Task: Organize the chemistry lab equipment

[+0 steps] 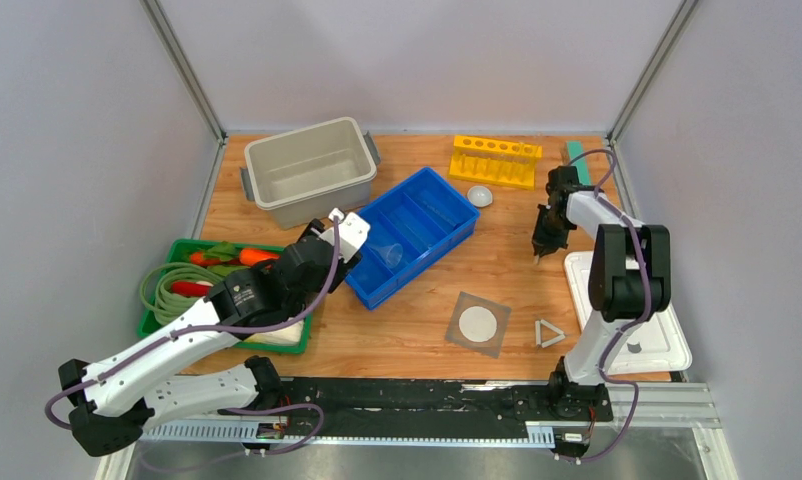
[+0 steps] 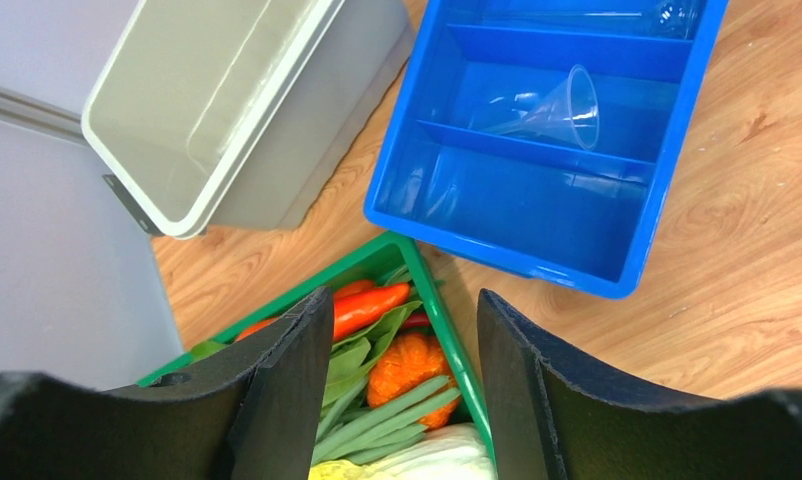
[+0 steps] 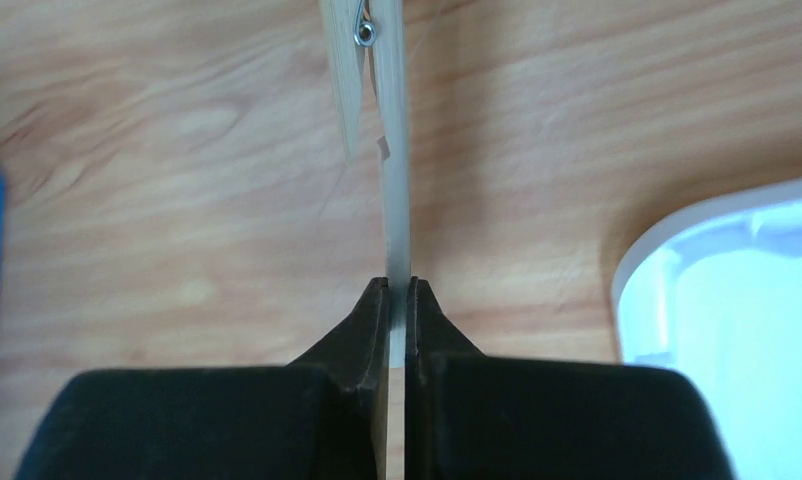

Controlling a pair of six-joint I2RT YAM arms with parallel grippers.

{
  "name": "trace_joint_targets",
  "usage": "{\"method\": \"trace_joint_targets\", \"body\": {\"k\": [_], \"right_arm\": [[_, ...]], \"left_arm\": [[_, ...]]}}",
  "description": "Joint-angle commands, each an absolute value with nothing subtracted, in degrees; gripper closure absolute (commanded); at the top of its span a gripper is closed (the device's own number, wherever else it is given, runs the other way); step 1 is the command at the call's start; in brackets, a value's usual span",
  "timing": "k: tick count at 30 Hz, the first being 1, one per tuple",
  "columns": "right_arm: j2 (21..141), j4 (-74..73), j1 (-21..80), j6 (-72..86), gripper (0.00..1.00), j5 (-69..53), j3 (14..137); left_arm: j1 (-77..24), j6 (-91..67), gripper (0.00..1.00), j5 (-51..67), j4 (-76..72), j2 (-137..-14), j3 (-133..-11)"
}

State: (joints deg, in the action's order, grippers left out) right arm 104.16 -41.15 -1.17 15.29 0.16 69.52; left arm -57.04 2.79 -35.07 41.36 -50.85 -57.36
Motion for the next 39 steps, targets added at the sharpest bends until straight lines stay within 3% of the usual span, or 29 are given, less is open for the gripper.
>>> {"method": "trace_joint_targets", "body": {"k": [1,6,12,18,33,39], "right_arm": [[92.22,-36.3,-0.26,18.71,1.0,-7.28,65.41],[74.83,-27.0,4.55,24.51,1.0,-20.64,53.38],[56.81,-12.69,13.87,31.1,1.0,-31.36,41.33],[45.89,-3.52,28.1,36.47,1.0,-26.12,36.12],[47.28,-5.01,43.14,34.72,1.0,-16.62,37.79],[48.78,-4.13,47.37,34.01,1.0,-12.58,38.67]], "left_arm": [[-57.3,-3.15,0.37,-33.67,39.99,-50.54,-59.5],[-57.22,-9.48,0.37,-27.97,40.43,-52.29,-63.45],[-57.04,-16.78,0.3,-15.84,35.96,-53.87,-67.41],[-56.69,-21.88,0.29,-11.6,33.49,-60.28,-72.24],[-56.34,-23.38,0.21,-7.47,28.65,-70.57,-78.13],[-55.11,-26.01,0.26,-7.03,28.48,-72.95,-78.66]]}}
